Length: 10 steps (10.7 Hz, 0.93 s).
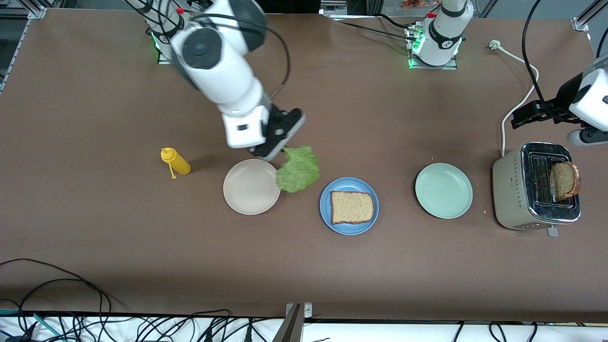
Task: Make sandwich in blue plate with both arms
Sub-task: 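Lift the lettuce and carry it over the blue plate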
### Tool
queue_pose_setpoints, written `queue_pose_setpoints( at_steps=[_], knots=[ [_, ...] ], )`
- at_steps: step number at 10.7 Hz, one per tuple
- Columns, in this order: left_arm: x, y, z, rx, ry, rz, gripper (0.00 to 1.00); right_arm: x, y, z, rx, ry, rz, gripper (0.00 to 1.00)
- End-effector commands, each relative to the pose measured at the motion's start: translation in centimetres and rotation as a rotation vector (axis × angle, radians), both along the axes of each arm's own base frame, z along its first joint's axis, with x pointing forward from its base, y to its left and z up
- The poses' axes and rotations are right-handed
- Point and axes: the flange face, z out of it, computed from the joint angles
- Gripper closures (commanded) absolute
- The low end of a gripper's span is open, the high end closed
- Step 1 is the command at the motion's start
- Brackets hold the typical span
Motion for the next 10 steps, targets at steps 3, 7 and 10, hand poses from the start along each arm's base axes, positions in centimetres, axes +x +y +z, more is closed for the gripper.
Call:
queue_pose_setpoints(
  at_steps=[3, 7, 10],
  knots=[
    [-0.3, 0.6, 2.0, -0.004, -0.045, 0.071, 0.00, -1.8, 9.6, -9.3, 0.085, -0.160, 0.100, 1.00],
    [-0.3, 1.5, 2.2, -0.005, -0.048, 0.076, 0.00, -2.1, 12.4, -18.7, 0.126, -0.360, 0.236, 1.00],
    [-0.3, 1.5, 2.1, -0.002, -0.046, 0.073, 0.00, -0.6, 11.9, -22.5, 0.112, -0.457, 0.321, 1.00]
  ],
)
